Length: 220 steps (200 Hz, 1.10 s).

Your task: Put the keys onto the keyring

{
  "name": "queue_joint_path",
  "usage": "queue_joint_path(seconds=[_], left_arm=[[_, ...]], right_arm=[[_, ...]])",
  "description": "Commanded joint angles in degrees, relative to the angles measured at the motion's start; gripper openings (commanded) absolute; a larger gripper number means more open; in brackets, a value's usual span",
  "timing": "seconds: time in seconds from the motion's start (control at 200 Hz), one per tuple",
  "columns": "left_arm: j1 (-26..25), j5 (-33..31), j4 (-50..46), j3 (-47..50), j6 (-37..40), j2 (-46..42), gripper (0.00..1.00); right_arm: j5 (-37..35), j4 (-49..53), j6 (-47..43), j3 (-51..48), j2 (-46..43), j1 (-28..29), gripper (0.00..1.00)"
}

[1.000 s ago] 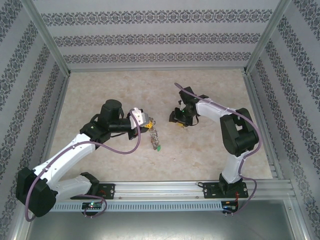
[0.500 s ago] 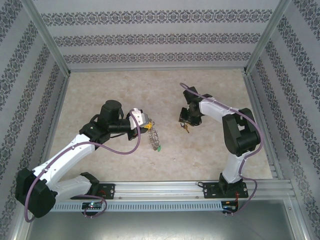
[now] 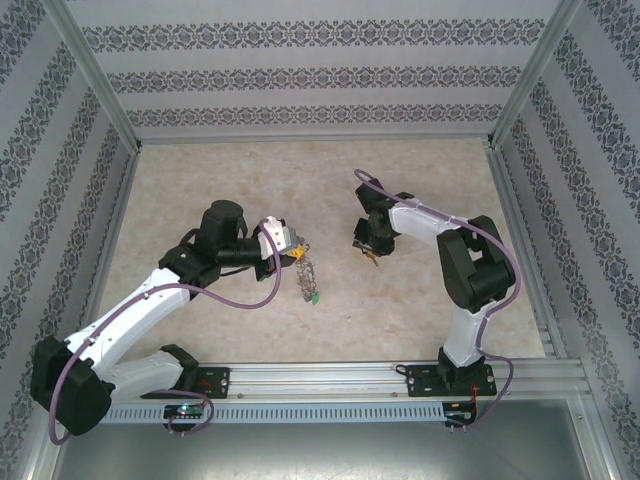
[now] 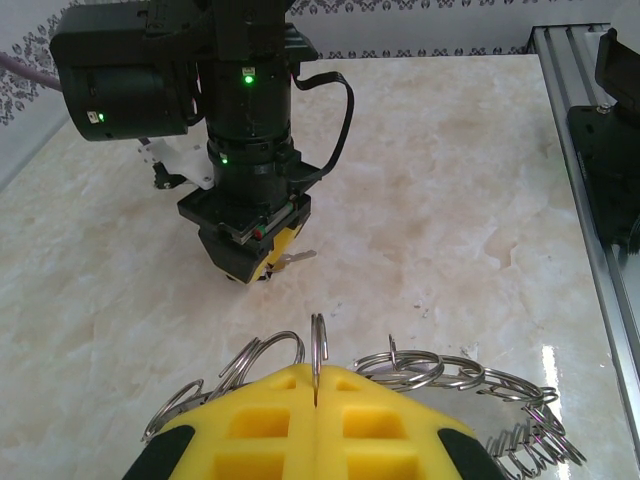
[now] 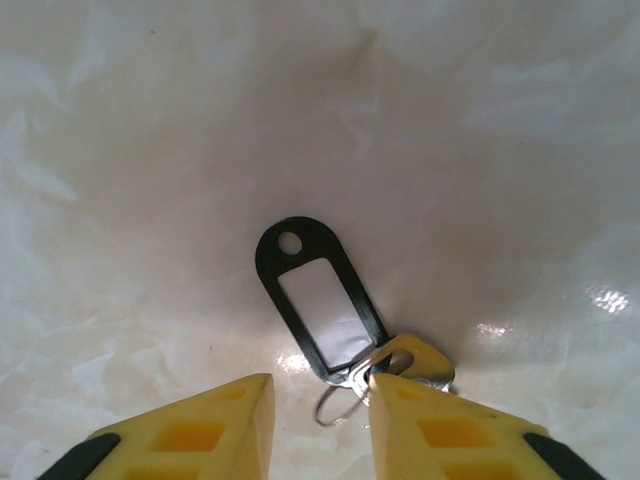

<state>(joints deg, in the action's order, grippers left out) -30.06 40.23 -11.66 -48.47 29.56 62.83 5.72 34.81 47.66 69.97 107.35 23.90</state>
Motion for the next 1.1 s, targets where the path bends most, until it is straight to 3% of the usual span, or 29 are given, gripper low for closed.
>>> queue_joint_path(seconds=[0.0,0.255,0.849,0.919,1.094], left_arm=[[-0.8,1.0,0.1,0.5,0.3,-0.9,0.0],[-0.8,0.6,-0.6,0.7,0.7,-1.3,0.0],[-0.8,1.2,-0.7,0.4,0.6,-0.5,0.0],[-0.8,1.1,-0.6,0.5,0.5,-0.6,0.0],[-0.8,1.1,-0.6,0.6,0.4,-0.6,0.0]], right_arm=[[-1.7,-0.3,1.9,-0.7,1.7,0.4,0.29],[-2.2,0.2,1.4,-0.1,1.8,0.6,0.22],[-3.4,0.8,1.0,-1.7,-0.8,1.3,0.19],[-4.1,1.0,0.9,-1.8,-1.3,1.4,0.12],[-4.1,1.6,0.2,-1.5,-1.9,1.4,0.15]])
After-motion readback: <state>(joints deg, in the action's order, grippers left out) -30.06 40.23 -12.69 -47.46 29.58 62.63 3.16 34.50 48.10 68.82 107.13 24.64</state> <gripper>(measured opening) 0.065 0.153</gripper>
